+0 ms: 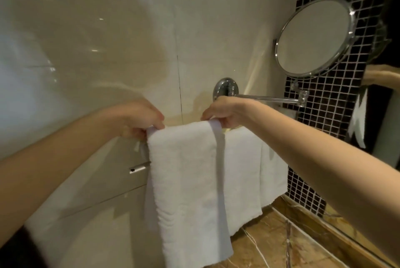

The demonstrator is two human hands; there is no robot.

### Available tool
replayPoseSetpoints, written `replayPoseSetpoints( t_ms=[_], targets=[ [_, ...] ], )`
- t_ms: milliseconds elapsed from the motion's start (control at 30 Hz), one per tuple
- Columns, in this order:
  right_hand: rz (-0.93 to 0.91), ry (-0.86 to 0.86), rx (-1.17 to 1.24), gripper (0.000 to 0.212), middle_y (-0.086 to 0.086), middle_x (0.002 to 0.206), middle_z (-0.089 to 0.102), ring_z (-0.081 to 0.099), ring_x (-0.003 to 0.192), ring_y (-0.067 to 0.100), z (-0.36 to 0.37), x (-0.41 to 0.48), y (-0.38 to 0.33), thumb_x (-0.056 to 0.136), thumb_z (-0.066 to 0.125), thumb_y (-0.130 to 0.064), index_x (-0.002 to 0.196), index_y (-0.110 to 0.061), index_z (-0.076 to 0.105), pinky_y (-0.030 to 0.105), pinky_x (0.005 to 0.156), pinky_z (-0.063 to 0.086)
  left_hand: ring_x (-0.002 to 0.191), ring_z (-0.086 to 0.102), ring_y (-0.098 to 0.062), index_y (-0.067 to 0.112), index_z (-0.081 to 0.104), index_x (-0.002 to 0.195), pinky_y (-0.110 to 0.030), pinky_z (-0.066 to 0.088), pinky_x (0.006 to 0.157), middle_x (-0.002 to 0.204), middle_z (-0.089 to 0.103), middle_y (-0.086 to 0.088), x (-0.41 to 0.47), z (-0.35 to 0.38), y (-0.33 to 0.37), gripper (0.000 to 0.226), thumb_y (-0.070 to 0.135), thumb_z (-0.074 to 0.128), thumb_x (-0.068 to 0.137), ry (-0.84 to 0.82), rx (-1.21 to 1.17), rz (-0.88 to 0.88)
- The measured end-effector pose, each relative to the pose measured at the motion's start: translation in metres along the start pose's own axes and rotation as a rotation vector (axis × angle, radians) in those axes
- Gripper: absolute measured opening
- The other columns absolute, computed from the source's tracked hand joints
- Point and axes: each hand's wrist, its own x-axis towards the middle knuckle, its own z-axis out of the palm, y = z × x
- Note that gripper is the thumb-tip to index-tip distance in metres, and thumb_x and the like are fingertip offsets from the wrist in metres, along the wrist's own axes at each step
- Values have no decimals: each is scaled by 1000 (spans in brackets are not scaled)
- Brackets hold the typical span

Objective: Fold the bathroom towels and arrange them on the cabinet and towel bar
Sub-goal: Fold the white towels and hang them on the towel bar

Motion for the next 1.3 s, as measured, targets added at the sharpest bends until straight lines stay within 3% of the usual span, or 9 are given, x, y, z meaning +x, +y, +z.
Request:
replayPoseSetpoints(
  t_ms=[167, 267, 433, 567, 633, 767, 900, 1100, 1300],
  targets=[
    [-32, 56, -110, 23, 18, 101, 67, 68, 91, 25, 10, 9, 12, 83, 66, 1, 105, 7, 62, 36, 90, 55, 81, 61, -35, -14, 60, 102, -48, 53, 78, 90, 58, -24, -1, 12, -9, 21, -6, 60, 82, 39, 171, 14],
    [-45, 100, -251, 33, 21, 118, 65, 64, 108, 30, 17, 11, 15, 78, 69, -2, 110, 5, 65, 47, 96, 51, 71, 59, -32, -14, 61, 103, -44, 56, 67, 85, 58, -23, -2, 17, -11, 22, -6, 59, 82, 32, 217, 29],
    [-80, 161, -337, 24, 21, 111, 66, 64, 102, 33, 27, 10, 17, 81, 66, -1, 105, 3, 67, 47, 92, 54, 66, 49, -25, -6, 62, 111, -26, 39, 50, 87, 57, -18, -4, 25, -16, 28, 3, 57, 85, 32, 389, 50],
    [-154, 216, -506, 24, 20, 110, 66, 64, 102, 34, 31, 8, 22, 81, 65, -5, 104, 1, 69, 48, 90, 54, 118, 50, -28, 11, 47, 135, -30, 43, 90, 137, 47, -14, 4, 31, -30, 51, 17, 59, 85, 161, 559, 130],
    [-187, 247, -581, 26, 19, 108, 67, 64, 101, 32, 36, 8, 27, 79, 67, -4, 104, -1, 69, 42, 90, 55, 122, 48, -26, 13, 47, 135, -30, 39, 97, 140, 43, -13, 5, 33, -37, 51, 24, 59, 86, 204, 539, 211],
    [-302, 316, -736, 25, 15, 107, 68, 63, 99, 30, 43, 6, 33, 77, 64, -2, 101, -4, 70, 38, 87, 54, 96, 60, -15, 21, 66, 108, -32, 46, 84, 105, 66, 3, -6, 43, -46, 32, 43, 59, 85, 86, 522, 446],
    [-483, 348, -892, 24, 8, 114, 66, 59, 108, 28, 44, -2, 34, 82, 61, -12, 104, -15, 71, 35, 92, 48, 61, 49, -16, 23, 52, 60, -30, 33, 59, 58, 51, 6, -6, 49, -49, 31, 44, 61, 81, 77, 731, 532],
    [-670, 77, -984, 19, 2, 83, 64, 53, 79, 18, 48, -21, 37, 89, 52, -14, 85, -10, 69, 25, 69, 37, 57, 38, -19, 14, 41, 57, -31, 26, 57, 52, 35, 3, 3, 48, -52, 37, 29, 54, 89, 69, 753, 586],
    [-653, 105, -1009, 34, 3, 62, 45, 42, 72, 28, 55, -15, 53, 94, 44, -17, 60, -15, 41, 33, 65, 35, 66, 45, -23, 17, 38, 58, -32, 25, 63, 55, 43, 5, 10, 52, -54, 40, 32, 45, 94, 57, 871, 546]
  ],
)
